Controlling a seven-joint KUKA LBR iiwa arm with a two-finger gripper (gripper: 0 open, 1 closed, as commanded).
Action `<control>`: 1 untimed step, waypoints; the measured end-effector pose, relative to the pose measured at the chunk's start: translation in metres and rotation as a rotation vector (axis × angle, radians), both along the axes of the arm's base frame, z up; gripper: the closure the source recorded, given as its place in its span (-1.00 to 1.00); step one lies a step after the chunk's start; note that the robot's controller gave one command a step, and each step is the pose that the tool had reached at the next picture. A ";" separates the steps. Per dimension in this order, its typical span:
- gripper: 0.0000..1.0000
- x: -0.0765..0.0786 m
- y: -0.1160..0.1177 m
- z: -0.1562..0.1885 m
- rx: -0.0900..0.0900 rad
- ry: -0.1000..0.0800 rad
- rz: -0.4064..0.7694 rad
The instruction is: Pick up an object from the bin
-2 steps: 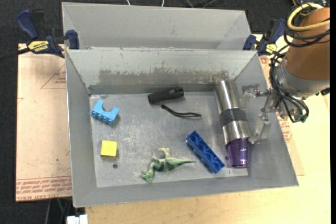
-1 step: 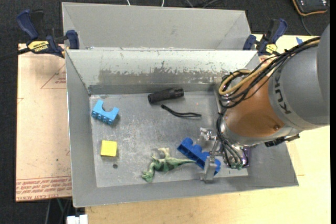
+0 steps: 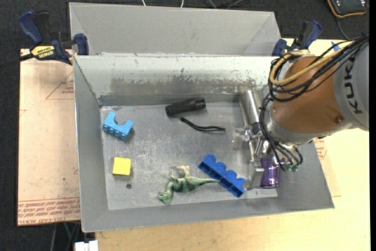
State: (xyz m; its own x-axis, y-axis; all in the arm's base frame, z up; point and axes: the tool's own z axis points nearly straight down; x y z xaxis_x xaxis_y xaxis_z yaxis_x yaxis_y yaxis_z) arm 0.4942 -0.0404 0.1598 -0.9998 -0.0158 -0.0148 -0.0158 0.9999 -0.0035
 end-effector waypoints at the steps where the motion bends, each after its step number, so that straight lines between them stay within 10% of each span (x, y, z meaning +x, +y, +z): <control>1: -1.00 -0.009 0.038 -0.061 0.008 0.019 -0.272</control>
Offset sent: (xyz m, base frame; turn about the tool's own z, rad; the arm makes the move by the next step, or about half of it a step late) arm -0.0050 0.0286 -0.0898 0.0114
